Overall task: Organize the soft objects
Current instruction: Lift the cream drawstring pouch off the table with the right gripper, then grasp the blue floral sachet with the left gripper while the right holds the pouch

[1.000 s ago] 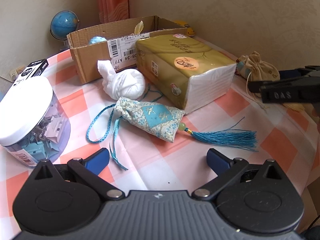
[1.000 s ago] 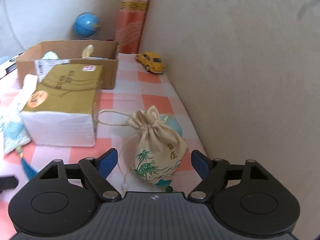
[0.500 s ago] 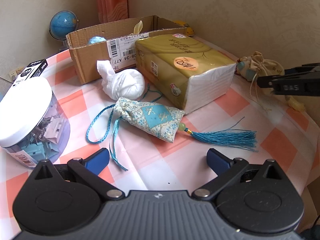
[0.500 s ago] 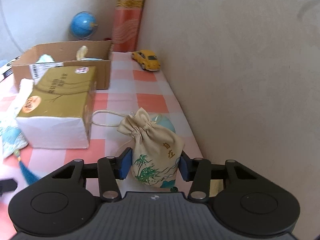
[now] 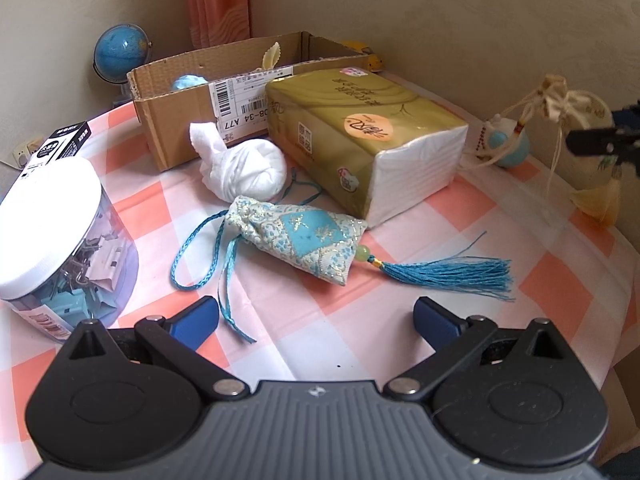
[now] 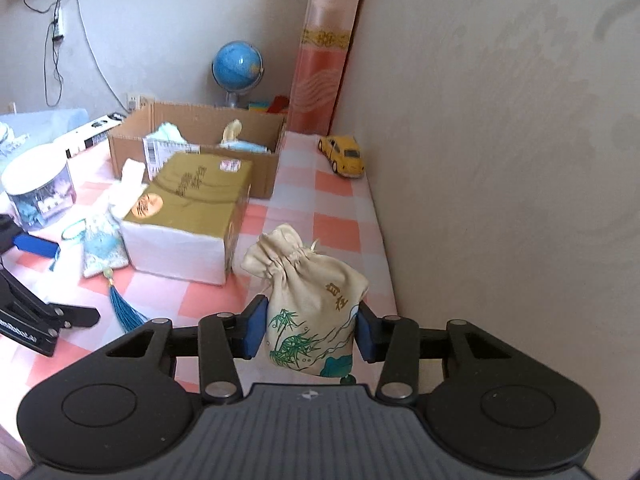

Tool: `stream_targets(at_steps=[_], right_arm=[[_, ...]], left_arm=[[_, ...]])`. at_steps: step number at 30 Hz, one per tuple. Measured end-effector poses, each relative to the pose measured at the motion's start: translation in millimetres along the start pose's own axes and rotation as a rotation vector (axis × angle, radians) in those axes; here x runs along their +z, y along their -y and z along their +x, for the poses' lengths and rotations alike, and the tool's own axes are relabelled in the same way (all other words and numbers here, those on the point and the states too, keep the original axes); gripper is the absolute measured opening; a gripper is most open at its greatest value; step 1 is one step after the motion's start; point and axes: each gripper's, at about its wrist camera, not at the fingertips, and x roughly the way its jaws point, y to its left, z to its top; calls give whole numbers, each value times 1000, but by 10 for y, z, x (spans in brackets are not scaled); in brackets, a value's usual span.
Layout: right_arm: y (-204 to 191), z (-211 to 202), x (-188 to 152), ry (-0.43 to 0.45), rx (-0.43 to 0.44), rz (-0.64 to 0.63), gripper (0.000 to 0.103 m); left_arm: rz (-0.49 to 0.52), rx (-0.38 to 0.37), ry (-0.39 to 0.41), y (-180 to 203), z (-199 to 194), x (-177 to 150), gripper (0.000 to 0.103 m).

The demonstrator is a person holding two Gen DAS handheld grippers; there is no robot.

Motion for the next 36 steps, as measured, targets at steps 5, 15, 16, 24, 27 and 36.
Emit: stream_targets(at_steps=[5, 15, 16, 24, 27, 36], right_arm=[[35, -41, 63, 15, 30, 0, 49], [8, -57, 15, 14, 62, -11, 49], [13, -50, 12, 14, 63, -9, 49], [41, 17, -24, 0, 89, 3, 49], [31, 36, -39, -8, 98, -5, 49], [18, 50, -46, -30, 134, -15, 49]], left_arm=[[17, 33, -4, -1, 9, 46, 102], [103, 13, 52, -64, 28, 298, 102], [117, 1, 52, -71, 51, 332, 102], [148, -35, 6, -112, 290, 436, 90], [123, -74, 5, -158, 288, 432, 78], [117, -71, -13, -202, 59, 424, 50]])
